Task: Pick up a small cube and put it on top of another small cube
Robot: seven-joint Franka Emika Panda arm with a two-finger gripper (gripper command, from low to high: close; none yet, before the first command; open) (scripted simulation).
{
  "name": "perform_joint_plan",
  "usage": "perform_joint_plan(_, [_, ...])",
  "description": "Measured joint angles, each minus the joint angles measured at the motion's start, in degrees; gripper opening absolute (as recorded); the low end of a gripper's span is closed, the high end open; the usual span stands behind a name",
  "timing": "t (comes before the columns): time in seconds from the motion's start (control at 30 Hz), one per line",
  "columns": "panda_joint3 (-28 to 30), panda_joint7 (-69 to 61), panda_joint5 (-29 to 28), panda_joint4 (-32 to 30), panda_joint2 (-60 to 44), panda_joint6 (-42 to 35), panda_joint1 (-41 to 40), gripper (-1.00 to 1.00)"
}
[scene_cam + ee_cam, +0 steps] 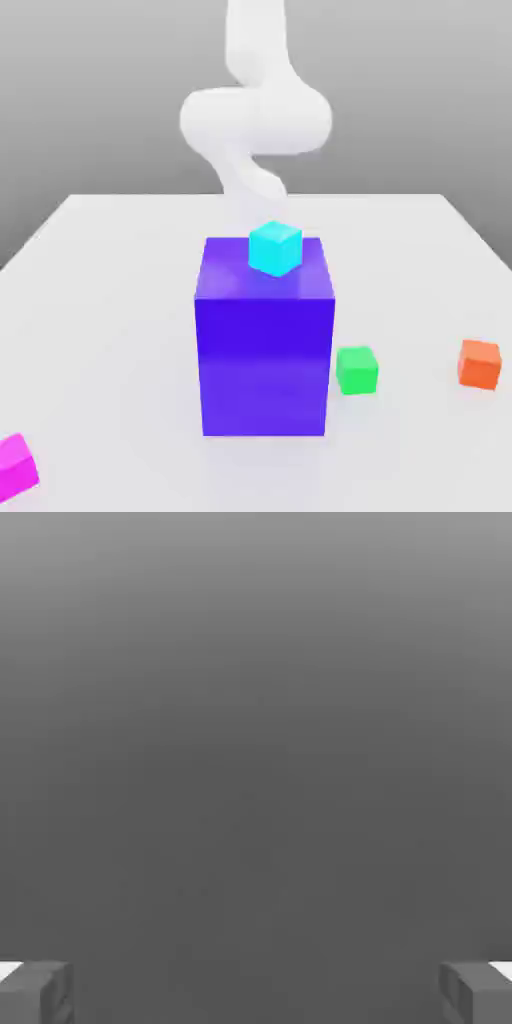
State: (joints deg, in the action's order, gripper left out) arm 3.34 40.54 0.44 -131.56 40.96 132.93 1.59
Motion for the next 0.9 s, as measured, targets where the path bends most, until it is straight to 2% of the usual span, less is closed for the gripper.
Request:
perform_joint_plan(0.3, [12.7, -21.1, 4.0, 0.7, -17.4, 4.3, 5.1, 0.00])
perform_joint_plan(0.57, [21.6, -42.6, 12.0, 1.5, -33.3, 7.9, 6.4, 0.00])
perform_joint_plan(0.77, [23.3, -59.1, 18.4, 2.1, -45.6, 10.3, 2.3, 0.00])
perform_joint_plan(0.9, [22.8, -68.6, 20.7, 2.4, -53.3, 12.1, -1.2, 0.00])
